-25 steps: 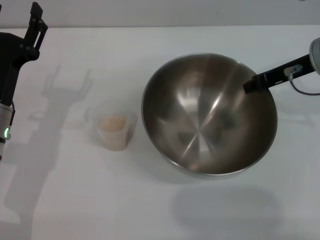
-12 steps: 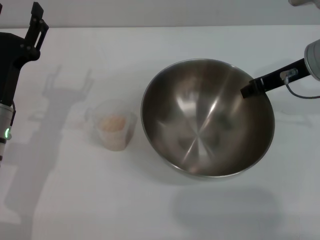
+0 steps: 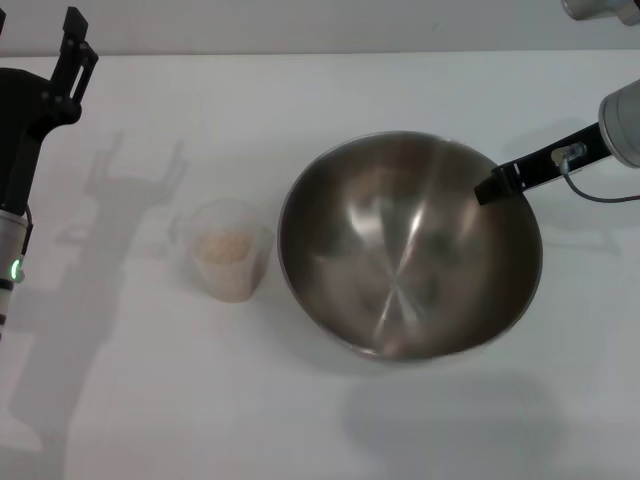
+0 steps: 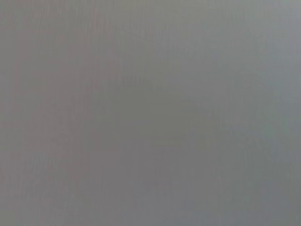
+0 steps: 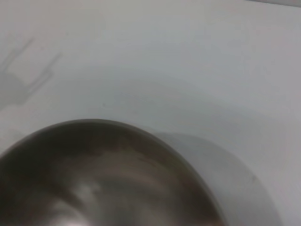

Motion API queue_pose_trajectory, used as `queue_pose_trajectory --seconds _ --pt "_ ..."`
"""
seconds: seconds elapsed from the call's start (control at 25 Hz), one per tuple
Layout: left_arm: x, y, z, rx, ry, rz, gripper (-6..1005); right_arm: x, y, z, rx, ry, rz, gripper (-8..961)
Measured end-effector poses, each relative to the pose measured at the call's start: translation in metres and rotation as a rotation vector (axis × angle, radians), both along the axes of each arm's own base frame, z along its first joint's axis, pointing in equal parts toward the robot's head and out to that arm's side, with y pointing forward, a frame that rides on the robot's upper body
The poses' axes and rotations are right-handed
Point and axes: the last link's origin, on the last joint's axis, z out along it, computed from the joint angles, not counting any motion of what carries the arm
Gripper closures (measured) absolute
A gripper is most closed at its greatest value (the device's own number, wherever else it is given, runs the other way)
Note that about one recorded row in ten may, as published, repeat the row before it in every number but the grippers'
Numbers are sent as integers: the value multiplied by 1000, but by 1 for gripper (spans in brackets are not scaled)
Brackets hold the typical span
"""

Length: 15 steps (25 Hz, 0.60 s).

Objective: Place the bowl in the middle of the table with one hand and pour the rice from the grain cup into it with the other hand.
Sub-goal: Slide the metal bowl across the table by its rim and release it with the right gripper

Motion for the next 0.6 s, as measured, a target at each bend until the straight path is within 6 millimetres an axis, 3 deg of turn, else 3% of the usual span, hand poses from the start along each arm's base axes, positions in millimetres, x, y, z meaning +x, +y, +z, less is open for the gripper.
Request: queue_pose_trajectory --seconds 0.2,0.48,0.6 --pt "0 -1 -1 -1 -2 0 199 -2 1 -3 -12 -2 5 824" --pt "-1 -5 -1 -1 -9 2 199 -13 3 6 16 -7 54 633" --pt "-1 -5 -1 0 -10 1 199 -17 3 10 28 -10 71 498"
